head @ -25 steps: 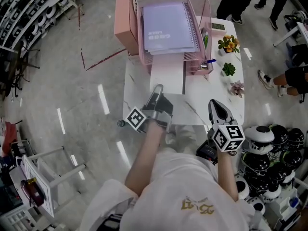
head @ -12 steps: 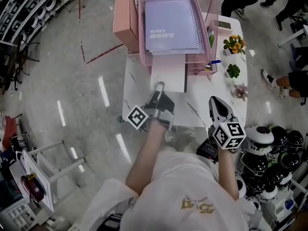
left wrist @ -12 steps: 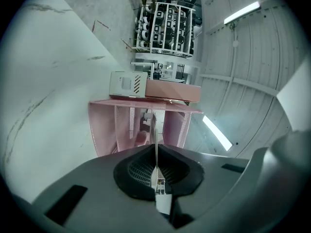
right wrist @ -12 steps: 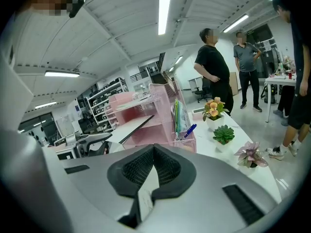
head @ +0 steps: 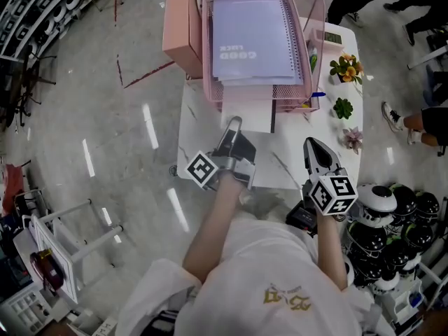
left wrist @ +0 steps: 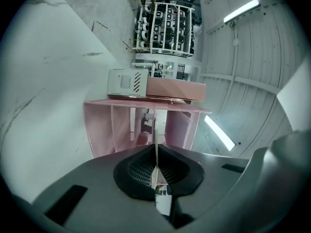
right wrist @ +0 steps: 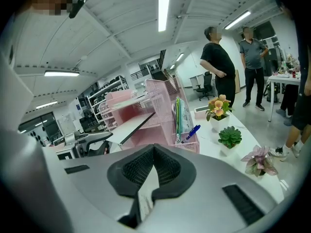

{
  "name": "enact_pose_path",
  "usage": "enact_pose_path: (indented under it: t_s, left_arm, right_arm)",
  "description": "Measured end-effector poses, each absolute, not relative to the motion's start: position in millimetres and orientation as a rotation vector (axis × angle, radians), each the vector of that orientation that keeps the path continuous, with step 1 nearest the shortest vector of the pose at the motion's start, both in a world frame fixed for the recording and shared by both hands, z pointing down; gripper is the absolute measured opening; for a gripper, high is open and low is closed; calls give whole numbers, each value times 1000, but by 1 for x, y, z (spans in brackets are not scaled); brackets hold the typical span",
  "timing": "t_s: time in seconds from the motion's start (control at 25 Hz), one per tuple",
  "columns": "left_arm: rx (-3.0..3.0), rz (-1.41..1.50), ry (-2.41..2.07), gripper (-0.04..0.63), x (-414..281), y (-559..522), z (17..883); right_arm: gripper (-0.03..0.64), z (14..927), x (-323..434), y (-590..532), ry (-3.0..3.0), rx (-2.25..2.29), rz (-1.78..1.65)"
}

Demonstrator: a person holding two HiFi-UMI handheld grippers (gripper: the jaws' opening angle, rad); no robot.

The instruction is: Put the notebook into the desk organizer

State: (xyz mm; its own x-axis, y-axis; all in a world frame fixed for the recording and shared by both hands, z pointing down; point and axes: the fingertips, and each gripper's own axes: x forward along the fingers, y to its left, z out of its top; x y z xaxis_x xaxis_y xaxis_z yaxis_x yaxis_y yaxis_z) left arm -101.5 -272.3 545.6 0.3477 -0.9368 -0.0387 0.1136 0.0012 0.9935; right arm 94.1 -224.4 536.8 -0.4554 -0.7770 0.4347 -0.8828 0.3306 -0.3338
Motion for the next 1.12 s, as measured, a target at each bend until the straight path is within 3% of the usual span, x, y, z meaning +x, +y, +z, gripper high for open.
enact_pose_path:
  t_s: [1.12]
  left_arm:
    - [1305,-987,-948,38,-101,-299,548]
  right_arm:
    - [9,543,100,-242,-2391,1486,810]
